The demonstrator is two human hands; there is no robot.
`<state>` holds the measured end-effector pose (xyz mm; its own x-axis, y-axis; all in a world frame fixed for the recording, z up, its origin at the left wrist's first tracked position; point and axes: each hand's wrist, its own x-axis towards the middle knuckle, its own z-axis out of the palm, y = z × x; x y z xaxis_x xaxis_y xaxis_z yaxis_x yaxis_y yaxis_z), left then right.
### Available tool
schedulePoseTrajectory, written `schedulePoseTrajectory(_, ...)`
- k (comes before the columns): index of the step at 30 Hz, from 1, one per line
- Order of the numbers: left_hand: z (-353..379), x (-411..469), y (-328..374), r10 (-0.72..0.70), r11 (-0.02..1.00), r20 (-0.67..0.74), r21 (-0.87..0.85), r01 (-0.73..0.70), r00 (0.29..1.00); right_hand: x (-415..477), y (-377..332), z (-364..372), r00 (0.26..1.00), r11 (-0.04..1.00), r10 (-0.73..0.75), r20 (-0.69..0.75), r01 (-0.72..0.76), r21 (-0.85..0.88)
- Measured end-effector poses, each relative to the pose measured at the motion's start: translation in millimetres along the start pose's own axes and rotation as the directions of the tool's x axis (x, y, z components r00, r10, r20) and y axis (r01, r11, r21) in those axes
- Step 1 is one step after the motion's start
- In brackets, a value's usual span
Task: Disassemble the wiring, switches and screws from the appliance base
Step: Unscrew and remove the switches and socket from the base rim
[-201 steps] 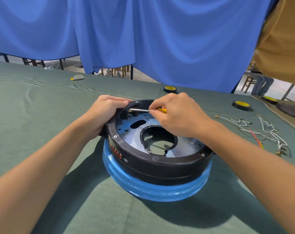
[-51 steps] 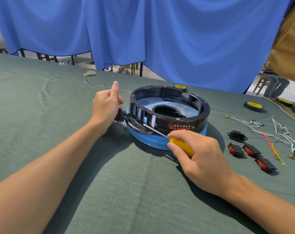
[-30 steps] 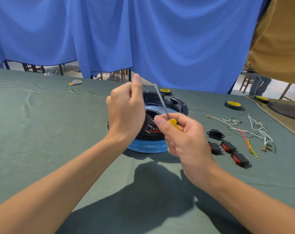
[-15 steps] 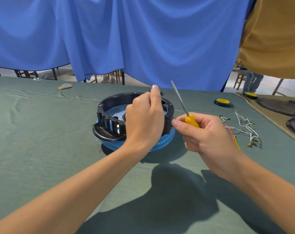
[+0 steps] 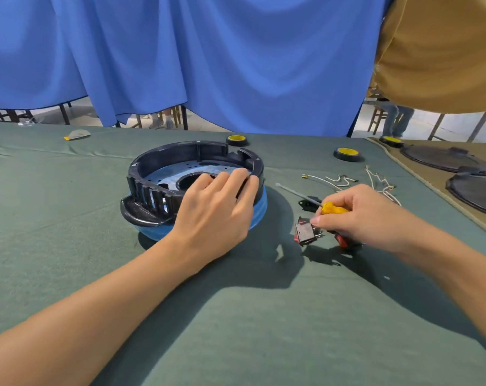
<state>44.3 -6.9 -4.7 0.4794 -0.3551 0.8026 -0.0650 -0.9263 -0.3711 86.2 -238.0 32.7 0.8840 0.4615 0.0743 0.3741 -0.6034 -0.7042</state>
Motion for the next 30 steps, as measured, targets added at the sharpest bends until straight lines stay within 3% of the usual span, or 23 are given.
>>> schedulePoseTrajectory(3, 0.9, -2.0, -0.9, 0.007, 1.0, -0.049, -0.017, -0.008, 0.999, -1.2, -1.0, 2.8, 0.998, 0.989, 0.012, 0.054, -0.004, -0.147)
schedulePoseTrajectory(8, 0.6, -3.9, -0.5, 0.013, 0.999, -0.065, -0.034, -0.016, 0.998, -1.1, -2.8, -2.3, 0.995, 0.971, 0.07, 0.065, -0.053, -0.235)
schedulePoseTrajectory(13, -0.7, -4.5, -0.1, 0.009, 0.999, -0.039, -0.044, -0.011, 0.999, -1.1, -1.1, -5.2, 0.998, 0.895, 0.061, 0.013, -0.049, -0.443)
schedulePoseTrajectory(19, -1.3, -4.3, 0.3, 0.002, 0.999, -0.038, -0.049, -0.004, 0.999, -8.1, -12.5, 0.7, 0.992, 0.949, -0.116, -0.047, 0.096, -0.301)
schedulePoseTrajectory(30, -3.3, -4.4, -0.4, 0.009, 0.998, -0.03, -0.061, -0.011, 1.0, -9.2, -12.2, 9.6, 0.997, 0.929, -0.077, -0.005, 0.07, -0.364)
